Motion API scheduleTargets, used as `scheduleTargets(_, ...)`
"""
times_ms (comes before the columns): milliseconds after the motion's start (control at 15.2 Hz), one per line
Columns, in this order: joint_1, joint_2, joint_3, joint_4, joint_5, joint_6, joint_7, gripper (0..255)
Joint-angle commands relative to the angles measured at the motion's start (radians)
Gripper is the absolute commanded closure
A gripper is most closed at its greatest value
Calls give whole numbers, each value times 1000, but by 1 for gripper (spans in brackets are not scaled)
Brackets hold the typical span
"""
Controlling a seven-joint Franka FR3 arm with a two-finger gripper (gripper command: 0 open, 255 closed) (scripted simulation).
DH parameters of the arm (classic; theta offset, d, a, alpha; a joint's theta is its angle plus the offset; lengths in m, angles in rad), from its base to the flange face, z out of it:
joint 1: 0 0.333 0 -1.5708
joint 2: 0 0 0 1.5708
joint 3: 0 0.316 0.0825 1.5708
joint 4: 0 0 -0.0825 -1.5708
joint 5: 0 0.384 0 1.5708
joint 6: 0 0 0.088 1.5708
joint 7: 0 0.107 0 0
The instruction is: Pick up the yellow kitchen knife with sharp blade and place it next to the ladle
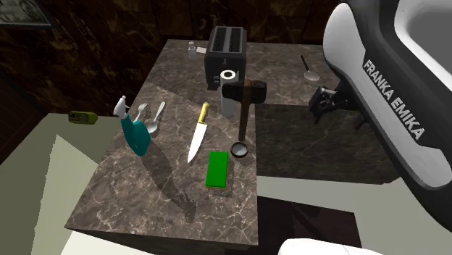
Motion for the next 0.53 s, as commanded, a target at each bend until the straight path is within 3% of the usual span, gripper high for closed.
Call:
scheduleTargets(0,0,0,0,0,0,0,0,0)
scheduleTargets(462,38,121,116,-30,82,151,116,0)
